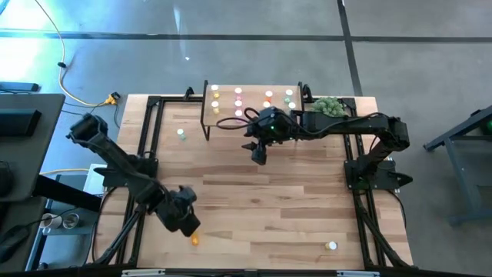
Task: Pick and place medicine bottles onto shelf by color
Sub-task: Put the orange pill bottle on the shelf aligned with the other orange pill bottles
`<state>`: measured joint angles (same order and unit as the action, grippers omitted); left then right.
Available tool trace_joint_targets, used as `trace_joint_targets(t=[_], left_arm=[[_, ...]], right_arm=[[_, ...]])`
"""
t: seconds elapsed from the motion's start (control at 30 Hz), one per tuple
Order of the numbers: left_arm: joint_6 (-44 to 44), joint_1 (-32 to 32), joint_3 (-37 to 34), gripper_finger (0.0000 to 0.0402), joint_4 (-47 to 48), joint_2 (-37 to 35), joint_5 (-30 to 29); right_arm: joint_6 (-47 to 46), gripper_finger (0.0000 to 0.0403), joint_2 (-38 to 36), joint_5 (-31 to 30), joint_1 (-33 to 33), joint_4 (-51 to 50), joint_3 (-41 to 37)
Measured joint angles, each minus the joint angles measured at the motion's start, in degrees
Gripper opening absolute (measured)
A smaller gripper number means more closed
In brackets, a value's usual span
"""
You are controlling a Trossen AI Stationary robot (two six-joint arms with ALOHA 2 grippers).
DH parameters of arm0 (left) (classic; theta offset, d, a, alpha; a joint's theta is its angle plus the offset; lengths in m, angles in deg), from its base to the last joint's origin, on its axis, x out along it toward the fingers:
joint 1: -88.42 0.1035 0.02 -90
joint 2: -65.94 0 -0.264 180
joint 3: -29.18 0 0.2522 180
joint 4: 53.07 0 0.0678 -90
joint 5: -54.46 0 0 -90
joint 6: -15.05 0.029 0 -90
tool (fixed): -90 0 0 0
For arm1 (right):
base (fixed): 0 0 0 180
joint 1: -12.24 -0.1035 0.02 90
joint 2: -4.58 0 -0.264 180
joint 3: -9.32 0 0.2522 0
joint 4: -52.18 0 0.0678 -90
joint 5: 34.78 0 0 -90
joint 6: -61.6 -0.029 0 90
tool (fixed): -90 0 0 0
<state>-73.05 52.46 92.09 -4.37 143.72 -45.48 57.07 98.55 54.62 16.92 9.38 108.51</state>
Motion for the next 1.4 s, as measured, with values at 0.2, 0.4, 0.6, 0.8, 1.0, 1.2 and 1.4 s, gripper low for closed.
trace_joint_targets(t=[0.2,0.4,0.6,0.8,1.0,1.2,1.4], left_arm=[[-5.0,-3.0,0.0,0.0211,-7.7,4.3,0.0],[-8.3,-4.6,0.0,0.0211,-10.7,7.0,0.5],[-11.5,-5.6,0.0,0.0211,-10.4,8.0,0.3],[-11.9,-5.9,0.0,0.0211,-10.4,9.6,0.0],[-12.2,-6.0,0.0,0.0211,-10.3,11.5,-0.1],[-13.3,-6.1,0.0,0.0211,-9.0,11.6,0.0],[-16.4,-7.3,0.0,0.0211,-8.6,11.6,1.5]], right_arm=[[-2.3,0.0195,0.0,0.0,0.0,-2.9,0.0],[-3.2,0.0195,0.0,0.0,0.0,-4.9,0.0],[-3.2,0.0195,0.0,0.0,0.0,-5.2,0.0],[-3.0,0.0195,0.0,0.0,0.0,-5.2,0.0],[-3.0,0.0195,0.0,0.0,0.0,-5.2,0.0],[-3.0,0.0195,0.0,0.0,0.0,-5.1,0.0],[-3.0,0.0195,0.0,0.0,0.0,-5.0,0.0]])
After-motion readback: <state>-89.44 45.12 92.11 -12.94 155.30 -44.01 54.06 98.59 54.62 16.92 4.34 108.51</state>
